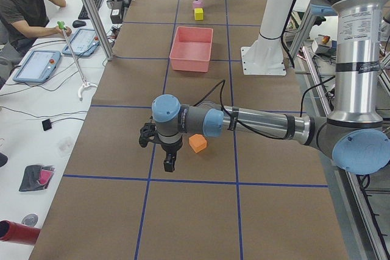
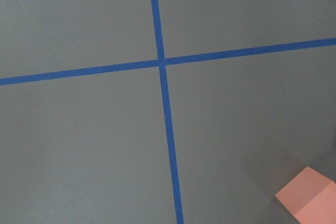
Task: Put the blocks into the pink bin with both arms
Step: 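Lower the right gripper onto the light pink cube and close it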
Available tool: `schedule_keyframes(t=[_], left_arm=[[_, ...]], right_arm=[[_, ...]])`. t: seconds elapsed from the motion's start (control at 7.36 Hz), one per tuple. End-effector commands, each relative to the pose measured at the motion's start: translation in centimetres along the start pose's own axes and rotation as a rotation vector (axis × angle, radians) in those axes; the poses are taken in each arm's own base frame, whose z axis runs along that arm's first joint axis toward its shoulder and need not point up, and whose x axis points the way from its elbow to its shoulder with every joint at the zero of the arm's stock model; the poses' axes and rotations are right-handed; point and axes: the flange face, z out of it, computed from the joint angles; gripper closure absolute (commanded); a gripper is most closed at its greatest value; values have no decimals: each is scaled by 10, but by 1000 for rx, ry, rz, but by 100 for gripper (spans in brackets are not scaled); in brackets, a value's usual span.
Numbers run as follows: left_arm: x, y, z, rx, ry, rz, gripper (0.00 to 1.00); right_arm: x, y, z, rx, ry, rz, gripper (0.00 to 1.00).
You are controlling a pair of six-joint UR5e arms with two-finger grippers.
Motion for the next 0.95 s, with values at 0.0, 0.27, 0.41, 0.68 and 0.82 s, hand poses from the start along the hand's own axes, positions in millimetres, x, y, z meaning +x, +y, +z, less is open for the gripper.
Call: schedule_keyframes(t=[0.0, 0.27, 0.41, 0.68, 0.82], left_arm=[[3, -1, -3, 6, 1, -18, 0], [7, -4, -3, 13, 1, -48, 0], [6, -3, -3, 12, 1, -49, 0], [6, -3, -3, 12, 1, -49, 0], [6, -2, -2, 10, 1, -50, 0]], right_arm=[[-1, 1, 15, -21, 16, -3, 1], [-12, 3, 21, -28, 20, 20, 1], [-10, 3, 27, -12, 47, 19, 1], [-12, -1, 31, -7, 54, 46, 15], [-19, -4, 29, -1, 47, 105, 53]])
